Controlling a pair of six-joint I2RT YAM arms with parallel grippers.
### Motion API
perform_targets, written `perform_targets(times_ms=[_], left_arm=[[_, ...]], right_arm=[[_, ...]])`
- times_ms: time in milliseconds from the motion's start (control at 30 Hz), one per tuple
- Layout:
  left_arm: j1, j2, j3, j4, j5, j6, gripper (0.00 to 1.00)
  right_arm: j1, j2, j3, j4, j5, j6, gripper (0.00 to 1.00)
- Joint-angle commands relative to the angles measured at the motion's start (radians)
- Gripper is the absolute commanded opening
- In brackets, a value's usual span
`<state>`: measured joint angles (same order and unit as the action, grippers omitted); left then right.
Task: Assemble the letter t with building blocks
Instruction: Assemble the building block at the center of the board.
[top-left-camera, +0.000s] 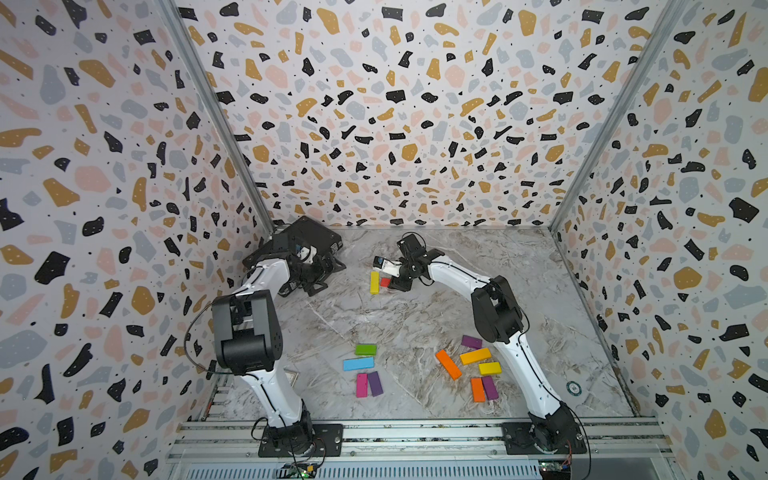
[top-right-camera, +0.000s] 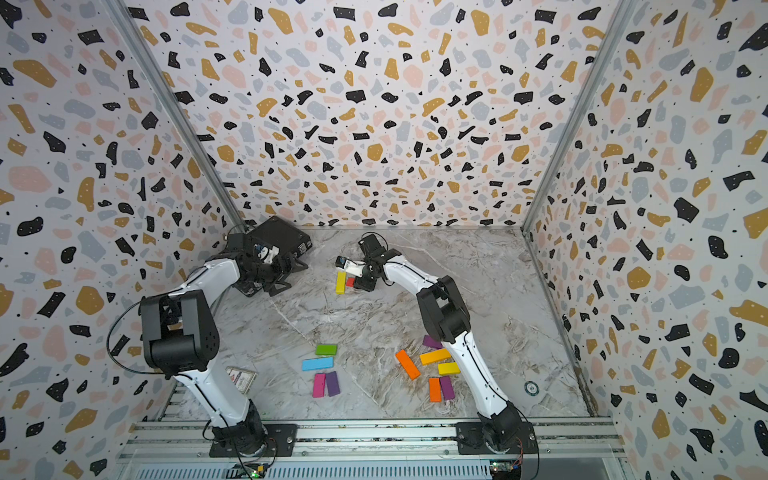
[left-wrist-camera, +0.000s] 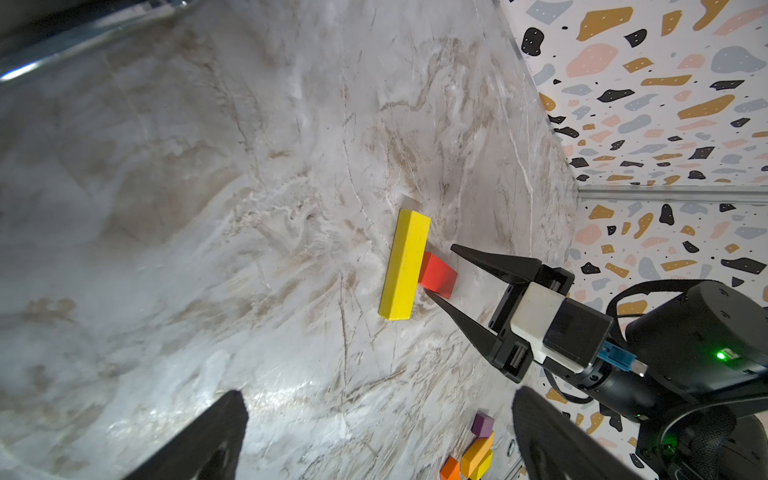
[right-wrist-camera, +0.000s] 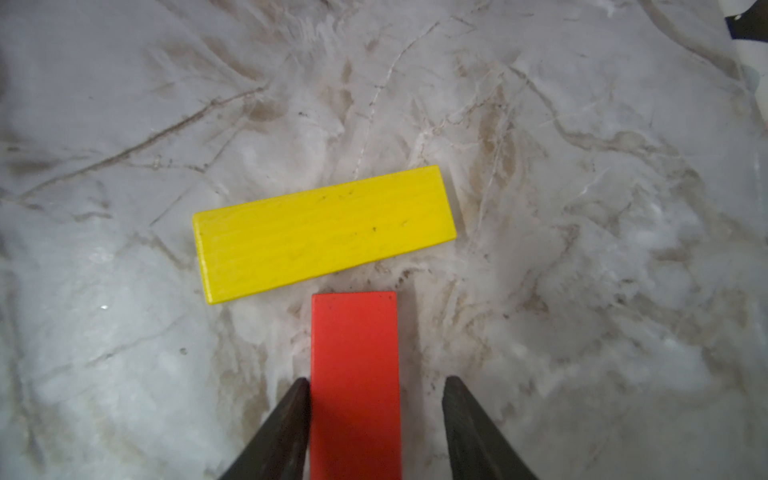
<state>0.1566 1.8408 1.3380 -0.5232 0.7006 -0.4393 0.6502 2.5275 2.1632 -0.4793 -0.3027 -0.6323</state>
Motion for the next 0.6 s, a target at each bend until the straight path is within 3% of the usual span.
perform_targets(times_ms=[0,167,333,467,567], left_arm=[[0.003,0.002,0.026,-0.018,0.020,0.013,1.00],[0.002,0.001,0.029,-0.018,0.028,0.011,1.00],[0.001,0.006,0.028,-0.015,0.032,0.012,1.00],[-0.003,0.007,0.025,-0.006,0.040,0.014,1.00],[-0.008,0.006,0.023,-0.005,0.040,0.016,1.00]], right_arm=[[-0.004,-0.064,0.011,-0.017,-0.014,0.030,0.58],[-0.004,-0.135,-0.047,-0.013,-0.054,0.054,0.63],[-0.004,-0.244,-0.187,0.050,-0.039,0.120,0.61],[-0.004,-0.316,-0.302,0.164,0.116,0.249,0.43],[-0.004,-0.320,-0.300,0.156,0.205,0.328,0.31]])
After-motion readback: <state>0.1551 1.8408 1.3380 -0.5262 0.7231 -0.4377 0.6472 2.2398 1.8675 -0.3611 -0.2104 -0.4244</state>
